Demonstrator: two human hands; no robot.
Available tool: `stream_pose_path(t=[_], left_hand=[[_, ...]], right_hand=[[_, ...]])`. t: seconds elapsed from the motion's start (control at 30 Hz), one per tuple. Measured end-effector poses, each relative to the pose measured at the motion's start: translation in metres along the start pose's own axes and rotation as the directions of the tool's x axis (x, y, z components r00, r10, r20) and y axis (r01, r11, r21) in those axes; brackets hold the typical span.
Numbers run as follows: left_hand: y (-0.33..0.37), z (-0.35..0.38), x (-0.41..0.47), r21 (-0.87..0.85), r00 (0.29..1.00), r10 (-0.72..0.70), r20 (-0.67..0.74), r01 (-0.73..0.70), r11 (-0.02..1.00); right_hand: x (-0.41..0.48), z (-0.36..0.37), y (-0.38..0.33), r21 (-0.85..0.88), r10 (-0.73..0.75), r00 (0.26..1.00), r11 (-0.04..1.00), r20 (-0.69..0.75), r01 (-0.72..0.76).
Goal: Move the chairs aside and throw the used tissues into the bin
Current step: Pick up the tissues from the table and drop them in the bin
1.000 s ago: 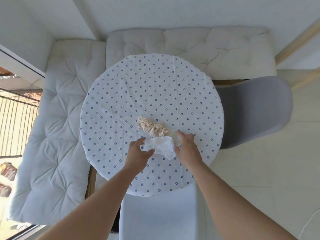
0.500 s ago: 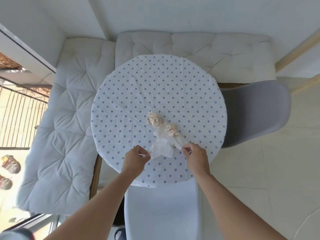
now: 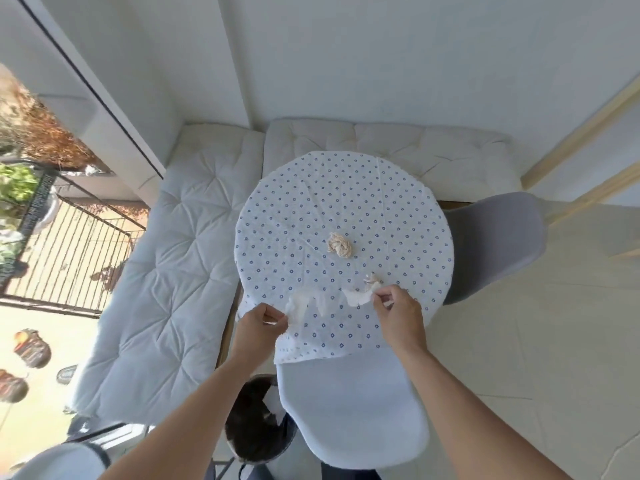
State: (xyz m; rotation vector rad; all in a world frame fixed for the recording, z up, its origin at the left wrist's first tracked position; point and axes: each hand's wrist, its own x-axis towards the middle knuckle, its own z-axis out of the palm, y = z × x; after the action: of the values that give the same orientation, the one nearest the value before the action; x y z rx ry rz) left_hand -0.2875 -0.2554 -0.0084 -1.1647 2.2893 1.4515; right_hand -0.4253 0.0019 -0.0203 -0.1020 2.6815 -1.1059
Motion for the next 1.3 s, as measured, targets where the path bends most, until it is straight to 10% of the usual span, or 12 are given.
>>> stream_pose_path(t=[0.7, 1.3], left_hand=[[-0.193, -0.142, -0.128, -0.031, 0.992, -0.091, -0.082, 0.089, 0.996], [-0.370, -0.081, -0.104, -0.155, 0.906, -0.416, -0.071, 0.402, 0.902]], right_hand=[[-0.222, 0.135, -0.086, 0.021, -0.073, 0.957, 0.997, 0.281, 0.070], [-0.252, 0.319, 0.025, -0.197, 0.031, 0.809, 0.975, 0.587, 0.105]])
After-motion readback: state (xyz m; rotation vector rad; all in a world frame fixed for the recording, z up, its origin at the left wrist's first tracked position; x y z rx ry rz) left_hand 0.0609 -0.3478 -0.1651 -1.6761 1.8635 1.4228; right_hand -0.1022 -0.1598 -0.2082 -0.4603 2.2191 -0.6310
